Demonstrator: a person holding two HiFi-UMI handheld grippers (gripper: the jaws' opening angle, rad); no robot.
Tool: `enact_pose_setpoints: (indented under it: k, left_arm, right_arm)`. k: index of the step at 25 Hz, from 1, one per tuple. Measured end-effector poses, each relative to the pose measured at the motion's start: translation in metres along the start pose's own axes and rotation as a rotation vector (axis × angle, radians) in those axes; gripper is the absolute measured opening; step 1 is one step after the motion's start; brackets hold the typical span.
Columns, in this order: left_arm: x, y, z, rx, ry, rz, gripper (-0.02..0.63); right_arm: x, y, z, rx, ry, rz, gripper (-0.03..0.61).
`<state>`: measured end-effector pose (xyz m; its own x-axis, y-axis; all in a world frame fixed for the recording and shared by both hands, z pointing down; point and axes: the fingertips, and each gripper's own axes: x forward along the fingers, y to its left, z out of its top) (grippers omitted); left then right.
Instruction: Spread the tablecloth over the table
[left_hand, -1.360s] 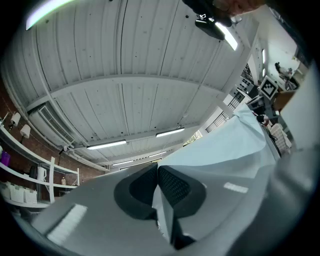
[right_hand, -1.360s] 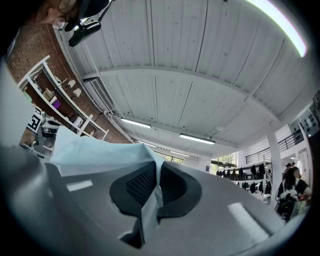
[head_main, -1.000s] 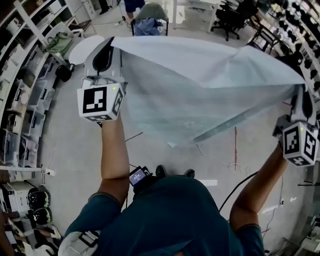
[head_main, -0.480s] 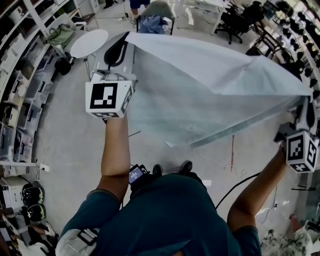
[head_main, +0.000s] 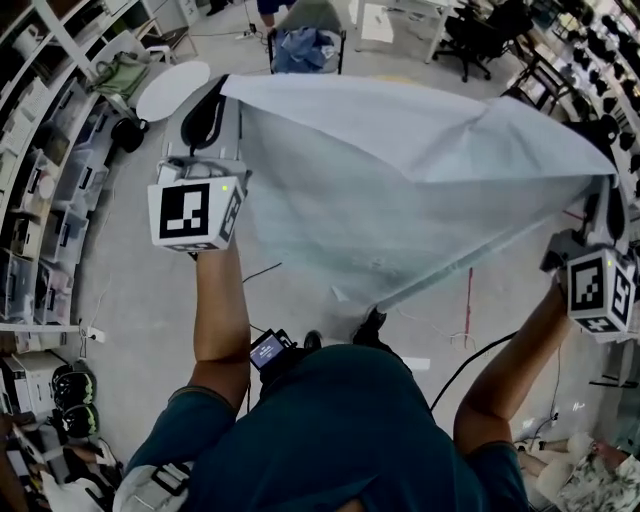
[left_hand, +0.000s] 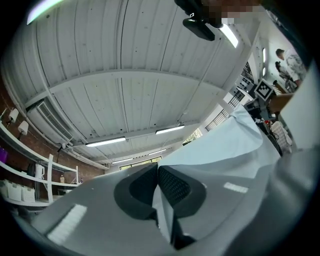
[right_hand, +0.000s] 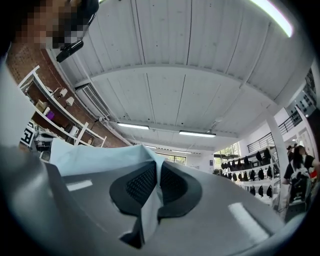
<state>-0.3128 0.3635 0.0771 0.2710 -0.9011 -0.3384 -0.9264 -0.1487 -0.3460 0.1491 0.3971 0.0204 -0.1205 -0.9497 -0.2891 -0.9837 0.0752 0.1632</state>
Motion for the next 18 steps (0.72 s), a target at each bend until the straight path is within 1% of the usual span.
enact_pose_setpoints:
  k: [4,8,14,18]
  left_arm:
    - [0.032,-0.016,0.004,0.039,0.011,0.027,0.000]
    - [0.060,-0.032,0.009,0.059,0.012,0.071,0.000]
    - [0.092,-0.051,0.014,0.082,0.026,0.139,0.000]
    - [0.106,-0.059,0.014,0.101,0.040,0.175,0.000]
  right_arm:
    - [0.036,-0.030,-0.013,0.029,-0.016,0.032,0.012]
    - [0.071,-0.058,-0.023,0.044,-0.042,0.067,0.012]
    - [0.117,-0.090,-0.034,0.061,-0.067,0.126,0.013]
    - [0.140,-0.102,-0.042,0.073,-0.077,0.163,0.012]
